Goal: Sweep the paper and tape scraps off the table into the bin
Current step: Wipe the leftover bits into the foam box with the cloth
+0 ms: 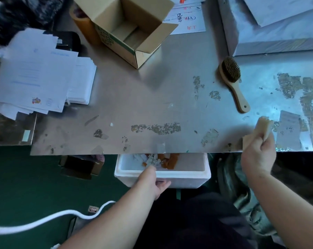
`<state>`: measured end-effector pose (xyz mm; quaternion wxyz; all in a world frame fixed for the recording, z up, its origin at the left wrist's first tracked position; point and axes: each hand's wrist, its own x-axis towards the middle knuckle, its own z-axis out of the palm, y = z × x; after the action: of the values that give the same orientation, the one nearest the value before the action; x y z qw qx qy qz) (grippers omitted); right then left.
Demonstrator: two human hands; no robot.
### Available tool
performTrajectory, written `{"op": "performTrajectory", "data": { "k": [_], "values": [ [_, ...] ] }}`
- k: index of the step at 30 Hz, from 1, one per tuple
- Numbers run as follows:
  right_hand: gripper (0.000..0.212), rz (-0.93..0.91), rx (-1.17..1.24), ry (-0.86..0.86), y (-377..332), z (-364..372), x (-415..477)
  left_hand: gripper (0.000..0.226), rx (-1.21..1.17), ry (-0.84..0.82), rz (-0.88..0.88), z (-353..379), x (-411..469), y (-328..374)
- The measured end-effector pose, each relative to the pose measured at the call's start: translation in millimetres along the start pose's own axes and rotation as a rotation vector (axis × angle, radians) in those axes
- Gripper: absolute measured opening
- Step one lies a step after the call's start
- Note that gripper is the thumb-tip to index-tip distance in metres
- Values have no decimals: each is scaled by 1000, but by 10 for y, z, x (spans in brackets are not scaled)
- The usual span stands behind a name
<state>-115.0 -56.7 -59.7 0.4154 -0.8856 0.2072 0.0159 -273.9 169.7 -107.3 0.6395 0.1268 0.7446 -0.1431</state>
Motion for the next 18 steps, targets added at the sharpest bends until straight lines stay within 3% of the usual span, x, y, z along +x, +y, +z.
{"op": "performTrajectory", "data": {
  "k": [7,18],
  "values": [
    [57,-134,-337,-262,154,739,-153,38,-34,-37,8,-54,87,-16],
    [67,-437,-533,-472,210,945,-478,44,-57,-15,-16,-51,112,-12]
  ]
}}
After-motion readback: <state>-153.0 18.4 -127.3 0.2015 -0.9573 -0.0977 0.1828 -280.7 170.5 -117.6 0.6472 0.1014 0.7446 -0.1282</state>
